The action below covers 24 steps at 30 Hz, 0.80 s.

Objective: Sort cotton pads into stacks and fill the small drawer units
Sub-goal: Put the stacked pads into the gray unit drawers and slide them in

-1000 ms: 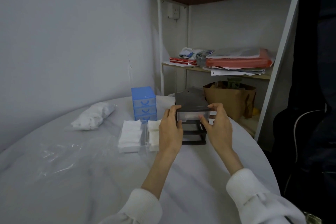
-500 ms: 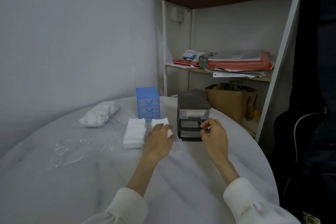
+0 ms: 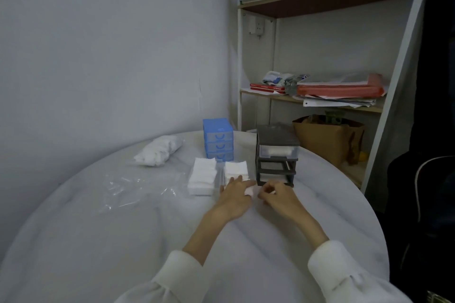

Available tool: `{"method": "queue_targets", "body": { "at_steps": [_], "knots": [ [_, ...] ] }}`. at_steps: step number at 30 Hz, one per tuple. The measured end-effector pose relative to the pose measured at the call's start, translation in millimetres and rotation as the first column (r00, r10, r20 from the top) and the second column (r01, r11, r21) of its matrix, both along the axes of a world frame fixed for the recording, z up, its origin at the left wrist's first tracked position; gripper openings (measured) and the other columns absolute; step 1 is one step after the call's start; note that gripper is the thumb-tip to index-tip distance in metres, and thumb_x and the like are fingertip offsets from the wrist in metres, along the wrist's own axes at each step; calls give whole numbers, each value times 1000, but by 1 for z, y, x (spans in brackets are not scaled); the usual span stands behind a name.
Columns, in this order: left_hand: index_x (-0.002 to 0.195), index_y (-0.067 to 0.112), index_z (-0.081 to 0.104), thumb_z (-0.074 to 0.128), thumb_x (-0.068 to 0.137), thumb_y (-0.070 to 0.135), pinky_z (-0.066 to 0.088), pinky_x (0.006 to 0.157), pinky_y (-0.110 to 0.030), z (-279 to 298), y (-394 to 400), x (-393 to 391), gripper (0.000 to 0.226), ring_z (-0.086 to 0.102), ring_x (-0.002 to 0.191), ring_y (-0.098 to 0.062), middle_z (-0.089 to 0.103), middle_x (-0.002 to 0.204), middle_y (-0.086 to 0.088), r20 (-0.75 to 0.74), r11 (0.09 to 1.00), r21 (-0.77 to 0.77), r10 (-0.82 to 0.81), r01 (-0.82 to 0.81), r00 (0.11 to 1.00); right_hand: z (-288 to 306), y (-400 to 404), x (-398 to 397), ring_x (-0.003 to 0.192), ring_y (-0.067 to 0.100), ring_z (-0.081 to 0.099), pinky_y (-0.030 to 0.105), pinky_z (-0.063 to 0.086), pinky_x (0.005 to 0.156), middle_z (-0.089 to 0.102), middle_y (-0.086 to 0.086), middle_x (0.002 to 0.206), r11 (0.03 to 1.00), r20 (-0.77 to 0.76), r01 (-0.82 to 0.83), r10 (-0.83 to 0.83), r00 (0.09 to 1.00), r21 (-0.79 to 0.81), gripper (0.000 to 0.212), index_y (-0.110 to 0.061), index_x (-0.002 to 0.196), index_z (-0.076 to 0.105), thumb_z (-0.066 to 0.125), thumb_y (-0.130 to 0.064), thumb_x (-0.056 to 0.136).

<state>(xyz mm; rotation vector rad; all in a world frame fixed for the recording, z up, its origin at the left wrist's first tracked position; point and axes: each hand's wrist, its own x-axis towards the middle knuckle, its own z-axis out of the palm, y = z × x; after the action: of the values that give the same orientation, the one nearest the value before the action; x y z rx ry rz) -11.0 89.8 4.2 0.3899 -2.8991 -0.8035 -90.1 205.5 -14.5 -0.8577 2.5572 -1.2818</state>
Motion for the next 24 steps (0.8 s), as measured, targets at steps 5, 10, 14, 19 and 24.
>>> {"method": "queue_targets", "body": {
  "at_steps": [5,10,14,19,24],
  "knots": [
    [148,20,25,34,93,-2,9,116,-28,10,-3,16,60,8,146,-19,12,158,-7,-26,985,168,-40,44,999,7,9,0,81,16,57,28,46,77,60,-2,83,978,-15,-20,24,1000,210,23,-19,80,59,61,-41,86],
    [139,18,42,50,88,-4,24,102,-17,13,-8,25,56,32,134,-18,36,147,-4,-54,997,70,-40,44,998,18,14,6,73,12,57,22,46,72,59,-2,76,956,61,-128,116,991,265,16,-16,72,59,64,-26,84],
    [135,21,46,69,81,10,30,99,-22,10,-12,32,60,37,128,-18,40,140,-2,-19,999,21,-24,24,1000,28,24,12,72,8,58,16,45,70,63,-1,78,923,144,-223,186,972,313,13,-10,84,67,64,-22,84],
    [132,20,49,69,83,32,37,91,-21,22,-17,33,54,48,114,-19,47,126,-5,-90,991,130,30,-18,995,37,27,10,82,13,59,27,47,79,63,1,96,960,146,-139,105,984,244,27,-17,97,55,63,-40,85],
    [144,14,30,43,98,19,27,110,-35,9,-8,27,48,31,133,-29,32,144,-15,-53,977,162,150,-139,987,29,7,17,91,18,55,30,47,83,55,5,111,992,132,22,-39,990,128,33,-12,121,49,45,-34,97]
  ]
}}
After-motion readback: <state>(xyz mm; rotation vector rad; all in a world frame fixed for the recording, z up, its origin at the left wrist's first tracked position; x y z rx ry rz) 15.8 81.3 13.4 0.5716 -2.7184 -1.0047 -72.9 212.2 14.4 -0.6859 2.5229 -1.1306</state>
